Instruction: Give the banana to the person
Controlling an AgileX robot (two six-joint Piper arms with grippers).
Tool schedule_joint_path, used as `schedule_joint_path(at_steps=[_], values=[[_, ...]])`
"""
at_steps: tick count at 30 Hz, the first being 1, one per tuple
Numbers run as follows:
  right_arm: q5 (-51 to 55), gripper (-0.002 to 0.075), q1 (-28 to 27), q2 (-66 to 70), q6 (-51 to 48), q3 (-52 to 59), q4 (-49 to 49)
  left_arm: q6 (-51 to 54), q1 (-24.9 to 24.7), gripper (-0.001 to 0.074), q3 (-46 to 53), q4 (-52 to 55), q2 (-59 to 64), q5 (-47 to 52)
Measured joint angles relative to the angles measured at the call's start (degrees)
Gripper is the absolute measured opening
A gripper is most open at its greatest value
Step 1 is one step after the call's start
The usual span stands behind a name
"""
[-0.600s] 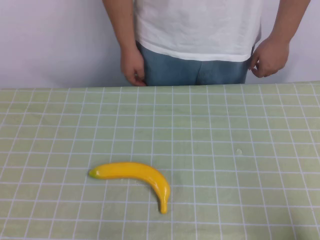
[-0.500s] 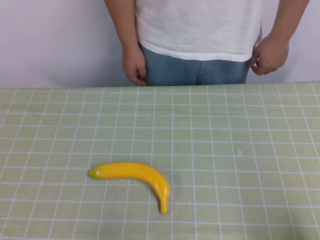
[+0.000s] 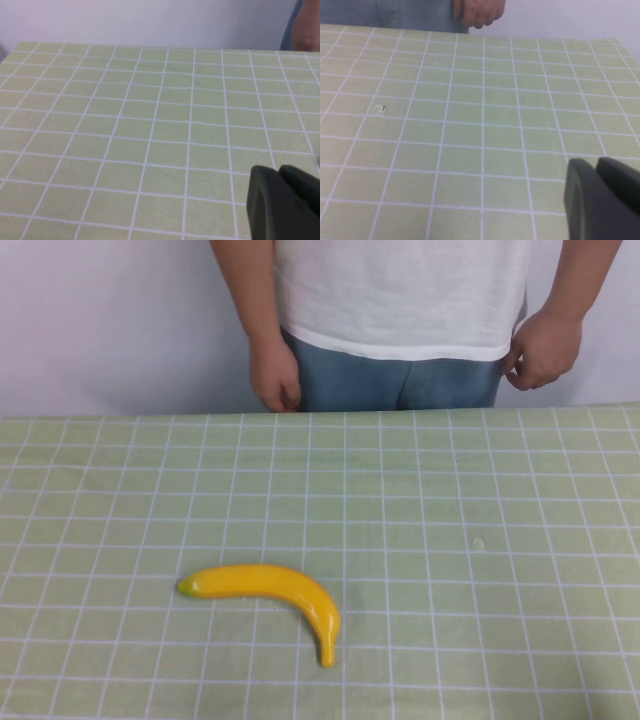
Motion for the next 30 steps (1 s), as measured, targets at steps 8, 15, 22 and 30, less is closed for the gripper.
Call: schedule_joint_path(at_steps=[8, 15, 22, 30], values=[[0.0, -0.0007, 0.0, 0.0, 0.0, 0.0, 0.0, 0.0, 0.0, -0.0004, 0.0, 0.0, 0.0, -1.5], [0.0, -0.0007, 0.0, 0.0, 0.0, 0.0, 0.0, 0.0, 0.0, -0.0004, 0.0, 0.1, 0.0, -13.2], [0.0, -0.0007, 0.0, 0.0, 0.0, 0.0, 0.0, 0.0, 0.0, -0.0004, 0.0, 0.4, 0.0, -26.8], [0.0, -0.0007, 0.0, 0.0, 0.0, 0.0, 0.0, -0.4, 0.0, -0.0004, 0.0, 0.4, 0.0, -37.7]])
